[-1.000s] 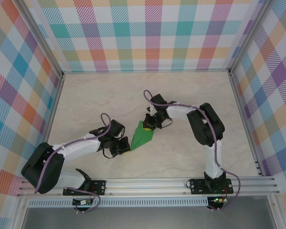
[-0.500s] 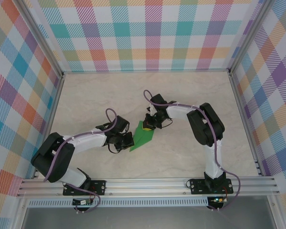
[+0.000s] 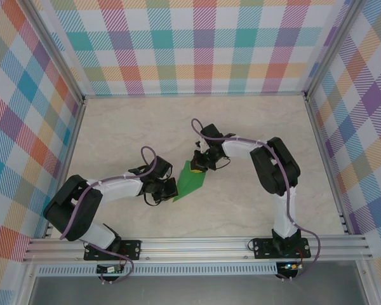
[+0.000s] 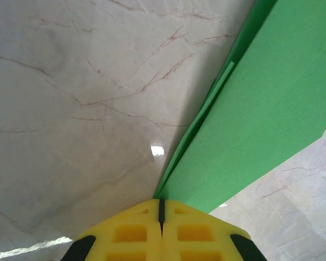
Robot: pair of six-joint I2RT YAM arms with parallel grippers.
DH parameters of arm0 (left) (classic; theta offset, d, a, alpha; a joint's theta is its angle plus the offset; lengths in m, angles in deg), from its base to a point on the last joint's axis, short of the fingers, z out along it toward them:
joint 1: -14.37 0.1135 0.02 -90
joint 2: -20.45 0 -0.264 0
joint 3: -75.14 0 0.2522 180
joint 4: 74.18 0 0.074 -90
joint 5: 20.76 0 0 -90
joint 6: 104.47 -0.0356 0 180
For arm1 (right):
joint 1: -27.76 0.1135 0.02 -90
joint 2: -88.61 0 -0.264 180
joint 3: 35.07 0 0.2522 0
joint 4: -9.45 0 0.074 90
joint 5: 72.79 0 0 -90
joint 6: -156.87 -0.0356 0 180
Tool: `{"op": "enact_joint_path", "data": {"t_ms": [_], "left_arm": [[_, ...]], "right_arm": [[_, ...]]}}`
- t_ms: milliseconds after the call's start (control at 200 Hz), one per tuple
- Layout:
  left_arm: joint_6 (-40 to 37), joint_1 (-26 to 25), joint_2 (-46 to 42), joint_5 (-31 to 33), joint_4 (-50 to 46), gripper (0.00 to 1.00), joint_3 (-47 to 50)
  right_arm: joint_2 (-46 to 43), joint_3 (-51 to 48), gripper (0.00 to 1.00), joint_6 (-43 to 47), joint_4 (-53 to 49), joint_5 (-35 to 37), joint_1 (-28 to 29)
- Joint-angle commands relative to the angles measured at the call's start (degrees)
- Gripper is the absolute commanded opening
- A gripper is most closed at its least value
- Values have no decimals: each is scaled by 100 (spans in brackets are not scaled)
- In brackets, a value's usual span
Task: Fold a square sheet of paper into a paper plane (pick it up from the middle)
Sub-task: Fourth fold the wing at the center of the table.
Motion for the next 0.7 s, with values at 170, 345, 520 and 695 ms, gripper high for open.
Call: {"op": "enact_joint_path", "data": {"t_ms": [170,345,520,695], "left_arm": [[-26,-62,139,387,-678,0,212],[-22,-77,167,397,-687,0,198],[-20,-79,159,406,-696,0,181],[-8,-89,151,389,-688,0,183]], "right_arm": [[-688,-451,0,236,230,-240,602],[-590,-530,0,148,286,-184,961],[-361,-539,0,91,339,-180,1083],[-143,-581,0,132,339,-106,1108]]}}
